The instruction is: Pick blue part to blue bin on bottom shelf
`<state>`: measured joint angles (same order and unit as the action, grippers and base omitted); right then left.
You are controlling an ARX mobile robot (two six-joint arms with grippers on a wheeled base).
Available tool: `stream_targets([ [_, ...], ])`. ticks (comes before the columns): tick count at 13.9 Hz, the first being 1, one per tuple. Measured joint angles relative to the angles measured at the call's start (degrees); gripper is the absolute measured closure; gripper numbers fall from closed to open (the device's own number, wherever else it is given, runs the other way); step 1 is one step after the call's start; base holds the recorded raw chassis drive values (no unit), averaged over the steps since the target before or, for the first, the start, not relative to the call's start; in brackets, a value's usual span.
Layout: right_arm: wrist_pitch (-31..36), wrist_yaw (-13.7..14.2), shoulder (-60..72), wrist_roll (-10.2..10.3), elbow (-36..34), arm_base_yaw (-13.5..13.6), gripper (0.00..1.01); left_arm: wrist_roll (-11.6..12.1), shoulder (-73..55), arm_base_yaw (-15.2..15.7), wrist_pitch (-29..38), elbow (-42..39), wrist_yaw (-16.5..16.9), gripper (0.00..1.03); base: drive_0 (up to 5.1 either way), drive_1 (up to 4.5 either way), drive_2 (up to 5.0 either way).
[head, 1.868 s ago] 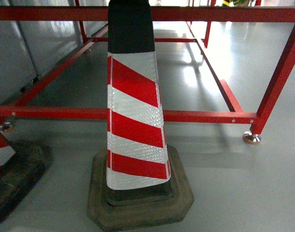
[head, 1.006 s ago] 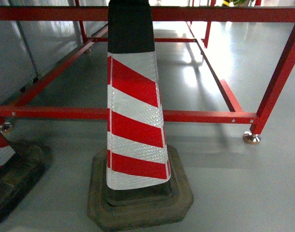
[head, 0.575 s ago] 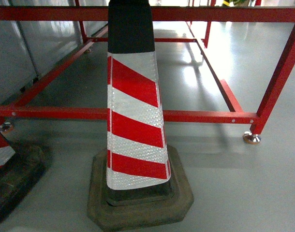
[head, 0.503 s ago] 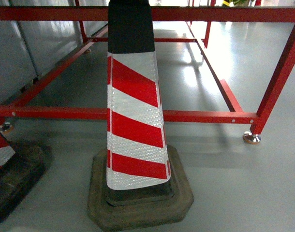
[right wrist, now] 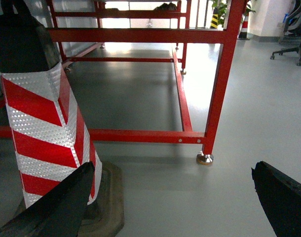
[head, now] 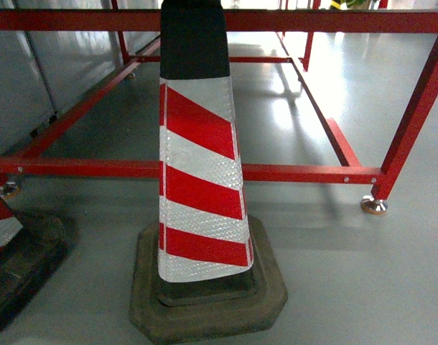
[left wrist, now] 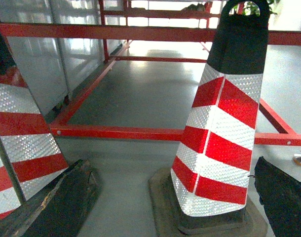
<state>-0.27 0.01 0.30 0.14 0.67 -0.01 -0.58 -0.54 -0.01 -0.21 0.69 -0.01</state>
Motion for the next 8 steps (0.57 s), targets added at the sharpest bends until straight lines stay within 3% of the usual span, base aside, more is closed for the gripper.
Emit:
stream_targets([
  [8,0.0,0.0,0.0,0.0,0.0,0.0,0.03,0.0,0.0,0.0,0.0,0.0,0.0,0.05,0.0,0.0,0.0],
])
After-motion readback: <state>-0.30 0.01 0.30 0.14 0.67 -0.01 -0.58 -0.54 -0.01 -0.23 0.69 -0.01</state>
